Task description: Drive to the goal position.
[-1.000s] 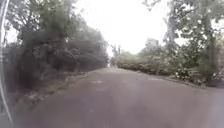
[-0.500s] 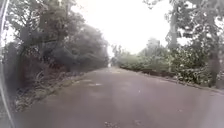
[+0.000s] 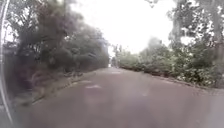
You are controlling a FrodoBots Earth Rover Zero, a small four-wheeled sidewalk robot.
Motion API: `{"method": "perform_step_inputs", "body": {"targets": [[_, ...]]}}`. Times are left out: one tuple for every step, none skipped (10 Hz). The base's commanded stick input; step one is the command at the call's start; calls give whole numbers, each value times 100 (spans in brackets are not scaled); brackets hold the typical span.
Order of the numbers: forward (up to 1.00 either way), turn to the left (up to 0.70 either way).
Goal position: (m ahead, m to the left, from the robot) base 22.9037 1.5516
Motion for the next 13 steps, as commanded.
{"method": "perform_step_inputs", "body": {"targets": [[70,0],[70,3],[70,6],[70,7],[70,8],[70,9],[70,4],[70,2],[70,2],[70,2],[70,2],[70,2],[70,2]]}}
